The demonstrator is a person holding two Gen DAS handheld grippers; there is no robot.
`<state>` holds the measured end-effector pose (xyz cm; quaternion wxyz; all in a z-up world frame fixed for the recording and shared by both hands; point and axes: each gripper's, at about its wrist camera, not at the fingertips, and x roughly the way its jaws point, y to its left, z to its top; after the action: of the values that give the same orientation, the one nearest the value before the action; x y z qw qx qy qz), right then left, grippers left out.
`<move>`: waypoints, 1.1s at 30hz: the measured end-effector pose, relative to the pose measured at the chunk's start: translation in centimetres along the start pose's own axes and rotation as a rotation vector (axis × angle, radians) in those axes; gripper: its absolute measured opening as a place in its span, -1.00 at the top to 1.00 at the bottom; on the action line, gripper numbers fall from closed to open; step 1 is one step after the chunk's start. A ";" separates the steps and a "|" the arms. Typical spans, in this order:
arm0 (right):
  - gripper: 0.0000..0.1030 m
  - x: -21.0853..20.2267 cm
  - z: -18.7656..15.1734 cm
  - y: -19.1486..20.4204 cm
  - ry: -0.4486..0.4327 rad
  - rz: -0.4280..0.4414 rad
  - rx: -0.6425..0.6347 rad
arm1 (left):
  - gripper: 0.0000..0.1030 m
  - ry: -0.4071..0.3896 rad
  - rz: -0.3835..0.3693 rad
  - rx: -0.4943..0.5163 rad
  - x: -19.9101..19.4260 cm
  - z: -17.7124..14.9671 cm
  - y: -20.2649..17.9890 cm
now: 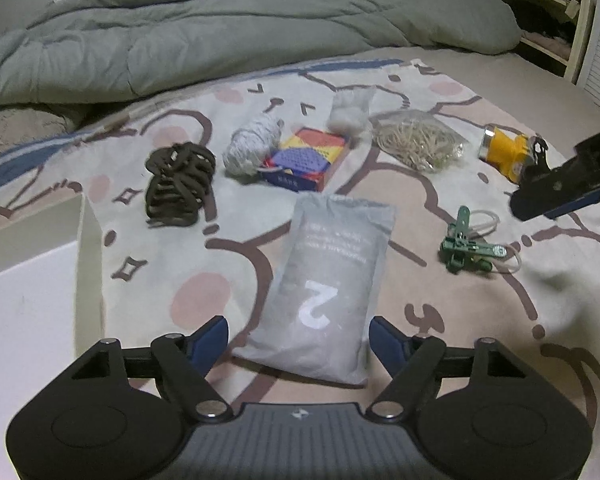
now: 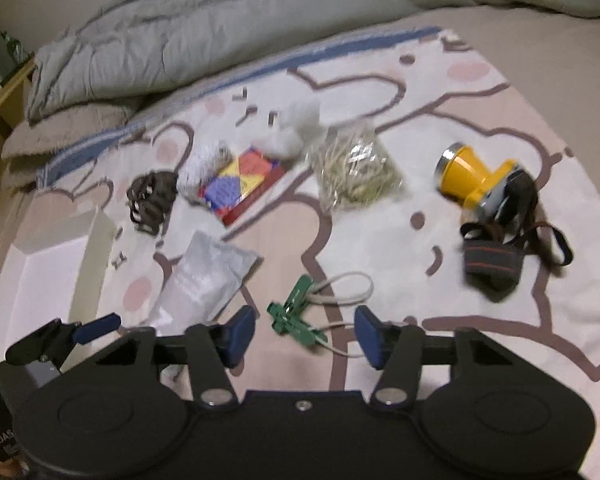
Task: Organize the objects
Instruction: 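Reach the right tool to the green clip and close on it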
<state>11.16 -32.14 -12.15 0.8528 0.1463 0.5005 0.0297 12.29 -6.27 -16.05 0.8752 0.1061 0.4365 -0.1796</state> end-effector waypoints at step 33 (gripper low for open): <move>0.82 -0.1 -2.7 3.9 0.070 -0.037 -0.348 | -0.46 -0.026 -0.021 0.044 -2.6 -1.3 -0.1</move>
<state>9.12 -27.83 -12.24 0.8476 -0.0140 0.5198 0.1054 9.82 -5.29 -14.73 0.8764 0.1184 0.4219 -0.1995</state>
